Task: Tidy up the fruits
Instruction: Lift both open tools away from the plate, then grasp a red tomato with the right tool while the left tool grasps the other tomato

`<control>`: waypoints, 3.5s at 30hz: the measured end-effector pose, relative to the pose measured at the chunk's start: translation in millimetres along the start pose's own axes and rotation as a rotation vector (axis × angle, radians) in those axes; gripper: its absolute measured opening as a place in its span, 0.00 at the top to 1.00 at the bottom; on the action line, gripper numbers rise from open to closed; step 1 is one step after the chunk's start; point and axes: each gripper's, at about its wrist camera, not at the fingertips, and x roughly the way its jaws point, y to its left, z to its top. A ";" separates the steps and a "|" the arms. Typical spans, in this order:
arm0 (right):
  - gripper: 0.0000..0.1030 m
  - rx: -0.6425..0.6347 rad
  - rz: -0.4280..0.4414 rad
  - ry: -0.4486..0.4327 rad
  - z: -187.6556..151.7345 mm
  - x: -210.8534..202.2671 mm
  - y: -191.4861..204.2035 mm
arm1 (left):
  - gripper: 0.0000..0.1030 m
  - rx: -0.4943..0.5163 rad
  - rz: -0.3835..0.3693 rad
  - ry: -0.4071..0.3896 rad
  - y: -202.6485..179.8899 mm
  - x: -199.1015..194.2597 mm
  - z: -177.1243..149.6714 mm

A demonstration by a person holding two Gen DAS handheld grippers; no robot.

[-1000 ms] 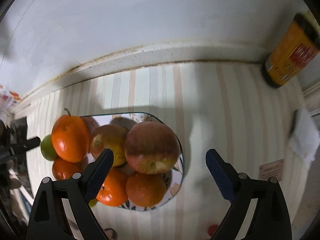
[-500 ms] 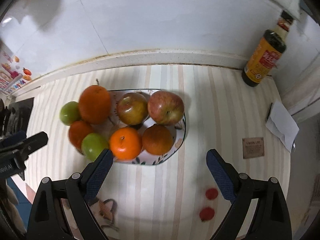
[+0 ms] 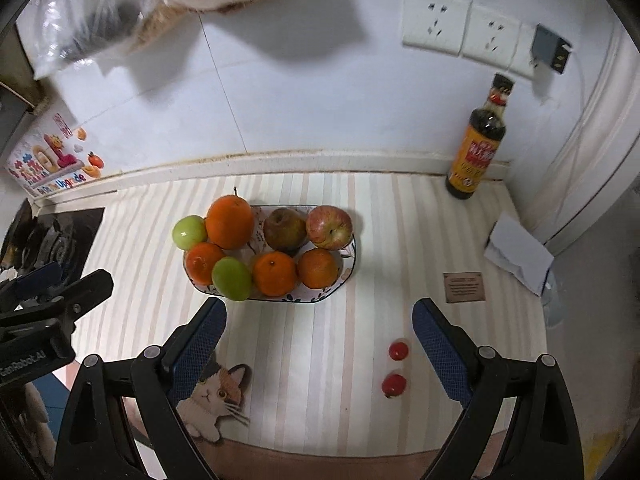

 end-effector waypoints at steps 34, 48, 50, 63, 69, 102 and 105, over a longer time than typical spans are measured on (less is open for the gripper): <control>0.06 -0.014 0.014 -0.171 -32.3 -134.8 10.1 | 0.06 0.032 0.023 -0.178 -7.0 -119.4 -40.5; 0.06 0.134 0.048 -0.095 -27.5 -88.6 -42.7 | 0.00 0.022 -0.006 -0.150 -15.0 -88.2 -30.1; 0.06 0.187 0.042 -0.066 -32.3 -69.9 -66.1 | 0.00 0.036 -0.007 -0.143 -21.7 -75.3 -26.9; 0.39 0.342 0.077 0.260 -109.4 137.6 -141.2 | 0.00 0.224 0.067 0.128 -99.9 76.5 -35.2; 0.55 0.333 0.116 0.306 -125.0 182.4 -134.1 | 0.00 0.252 0.067 0.226 -125.7 118.9 -39.3; 0.67 0.464 0.011 0.216 -154.0 140.0 -235.0 | 0.76 0.439 -0.207 0.465 -274.8 231.6 -79.4; 0.67 0.455 0.017 0.208 -150.3 137.4 -231.5 | 0.77 0.423 -0.217 0.453 -266.9 225.4 -74.7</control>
